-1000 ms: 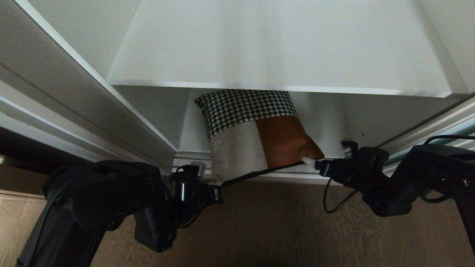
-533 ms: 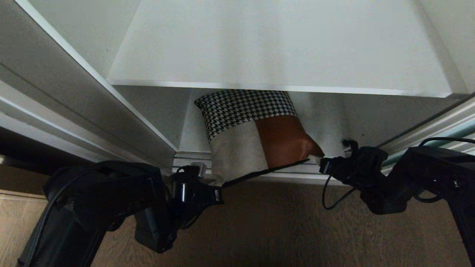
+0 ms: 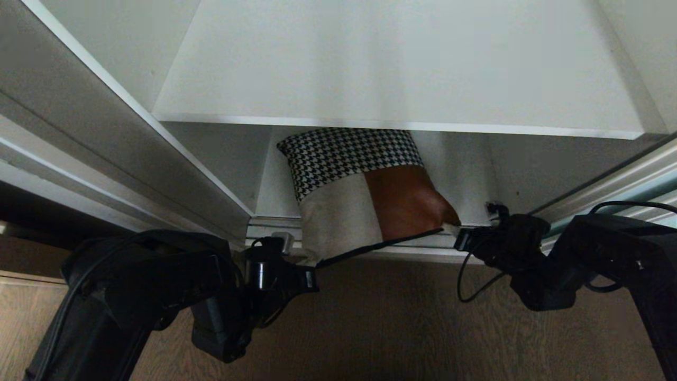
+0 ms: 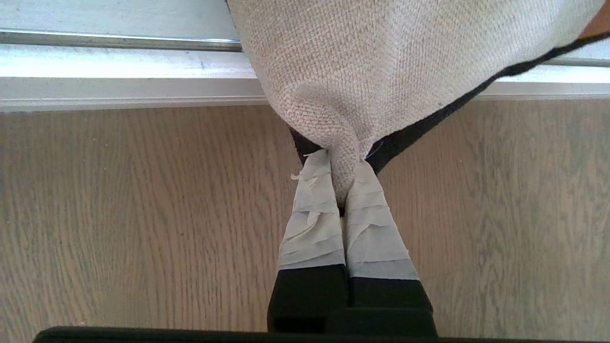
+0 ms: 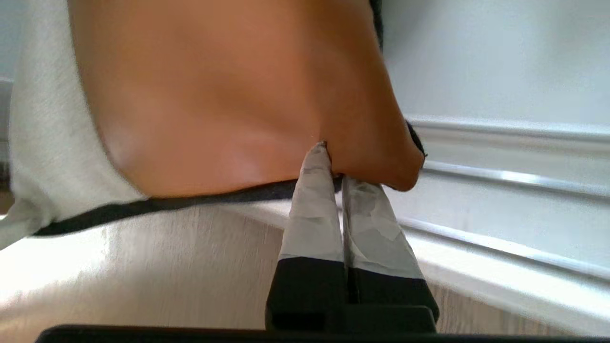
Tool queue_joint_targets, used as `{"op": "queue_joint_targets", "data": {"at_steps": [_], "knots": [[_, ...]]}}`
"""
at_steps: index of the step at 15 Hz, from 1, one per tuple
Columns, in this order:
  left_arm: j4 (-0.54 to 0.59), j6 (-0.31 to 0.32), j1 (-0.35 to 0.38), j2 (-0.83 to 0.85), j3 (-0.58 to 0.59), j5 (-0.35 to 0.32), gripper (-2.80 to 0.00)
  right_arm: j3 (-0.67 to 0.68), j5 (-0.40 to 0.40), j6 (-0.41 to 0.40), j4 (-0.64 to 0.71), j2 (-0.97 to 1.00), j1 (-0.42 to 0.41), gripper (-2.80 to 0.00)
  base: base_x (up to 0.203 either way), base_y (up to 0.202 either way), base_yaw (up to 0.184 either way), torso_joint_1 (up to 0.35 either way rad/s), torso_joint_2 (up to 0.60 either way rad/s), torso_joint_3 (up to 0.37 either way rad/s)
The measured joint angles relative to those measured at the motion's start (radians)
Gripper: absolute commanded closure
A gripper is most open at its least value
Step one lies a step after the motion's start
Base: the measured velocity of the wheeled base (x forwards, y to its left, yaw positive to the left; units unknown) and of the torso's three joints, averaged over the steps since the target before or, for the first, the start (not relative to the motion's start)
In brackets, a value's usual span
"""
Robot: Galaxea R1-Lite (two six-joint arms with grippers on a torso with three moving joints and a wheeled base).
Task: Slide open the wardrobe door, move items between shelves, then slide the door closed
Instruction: Place the pillow on the higher shelf
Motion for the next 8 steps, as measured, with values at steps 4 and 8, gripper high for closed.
{"op": "queue_joint_targets", "data": {"at_steps": [4, 8], "knots": [[-0.003, 0.000, 0.000, -0.003, 0.004, 0.005, 0.00, 0.148, 0.012, -0.001, -0.016, -0.092, 0.000, 0.00, 0.000, 0.000, 0.000, 0.000, 0.00, 0.000], [-0.005, 0.000, 0.000, -0.005, 0.011, 0.005, 0.00, 0.249, 0.062, 0.016, -0.012, -0.166, -0.008, 0.00, 0.000, 0.000, 0.000, 0.000, 0.00, 0.000]]}}
